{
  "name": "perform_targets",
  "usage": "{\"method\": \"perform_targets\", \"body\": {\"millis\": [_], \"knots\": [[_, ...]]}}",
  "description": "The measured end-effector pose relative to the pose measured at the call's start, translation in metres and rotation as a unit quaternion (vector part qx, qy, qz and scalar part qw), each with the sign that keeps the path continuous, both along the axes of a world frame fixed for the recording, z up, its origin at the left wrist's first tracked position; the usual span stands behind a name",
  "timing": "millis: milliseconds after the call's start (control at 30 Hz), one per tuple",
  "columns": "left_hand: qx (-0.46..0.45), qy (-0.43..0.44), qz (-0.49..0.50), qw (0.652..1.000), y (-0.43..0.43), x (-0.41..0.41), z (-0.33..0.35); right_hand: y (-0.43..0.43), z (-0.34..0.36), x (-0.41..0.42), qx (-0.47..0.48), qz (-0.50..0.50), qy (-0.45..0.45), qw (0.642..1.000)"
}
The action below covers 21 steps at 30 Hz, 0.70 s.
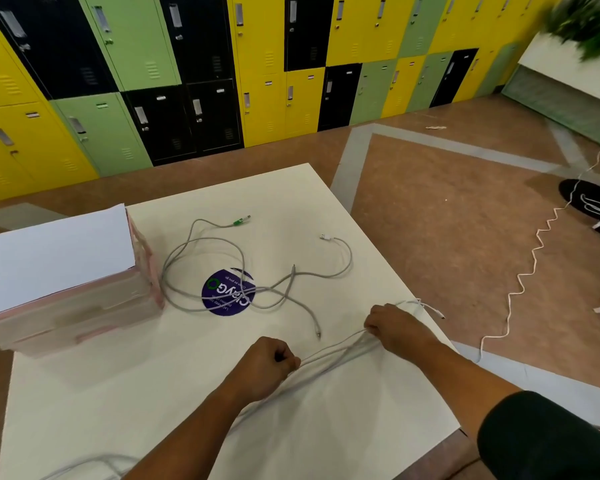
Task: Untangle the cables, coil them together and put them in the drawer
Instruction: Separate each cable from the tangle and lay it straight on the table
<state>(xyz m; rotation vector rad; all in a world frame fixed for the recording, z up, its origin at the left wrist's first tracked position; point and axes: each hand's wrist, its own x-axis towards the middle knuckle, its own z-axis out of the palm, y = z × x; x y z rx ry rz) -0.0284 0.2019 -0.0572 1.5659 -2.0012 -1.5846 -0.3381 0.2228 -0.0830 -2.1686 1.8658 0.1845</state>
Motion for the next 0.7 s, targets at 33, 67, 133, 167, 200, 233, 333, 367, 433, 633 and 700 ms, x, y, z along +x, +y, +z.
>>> {"method": "perform_targets", "body": {"millis": [33,67,133,167,200,233,333,367,433,633,700], "knots": [[0.003,0.002,-0.005,1.000,0.000,0.000,0.000,0.000,0.000,-0.005,-0.008,-0.012,0.012,1.000],[0.008,0.005,-0.011,1.000,0.000,0.001,0.000,0.000,0.001,-0.010,-0.024,-0.022,0.026,0.999],[0.019,0.012,-0.017,1.000,0.001,0.002,0.000,-0.001,0.006,-0.021,-0.042,-0.060,0.058,0.996],[0.024,0.015,-0.016,0.999,0.001,0.003,0.001,-0.001,0.010,-0.025,-0.037,-0.084,0.065,0.994],[0.029,0.018,-0.015,0.999,0.002,0.003,0.003,-0.001,0.011,-0.029,-0.030,-0.097,0.065,0.993],[0.034,0.021,-0.018,0.999,0.003,0.003,0.003,-0.001,0.011,-0.031,-0.027,-0.097,0.065,0.993],[0.047,0.024,-0.038,0.998,0.006,0.002,0.005,0.005,0.009,-0.031,-0.059,-0.088,0.071,0.992],[0.050,0.024,-0.042,0.998,0.007,0.002,0.005,0.007,0.010,-0.029,-0.076,-0.090,0.065,0.991],[0.055,0.020,-0.038,0.998,0.009,0.006,0.004,0.009,0.009,-0.025,-0.088,-0.081,0.053,0.991],[0.048,0.003,-0.046,0.998,0.011,0.017,0.004,0.012,0.009,-0.018,-0.008,-0.070,0.112,0.991],[0.016,-0.003,-0.037,0.999,0.011,0.023,0.001,0.009,0.010,-0.001,0.009,-0.050,0.072,0.996]]}}
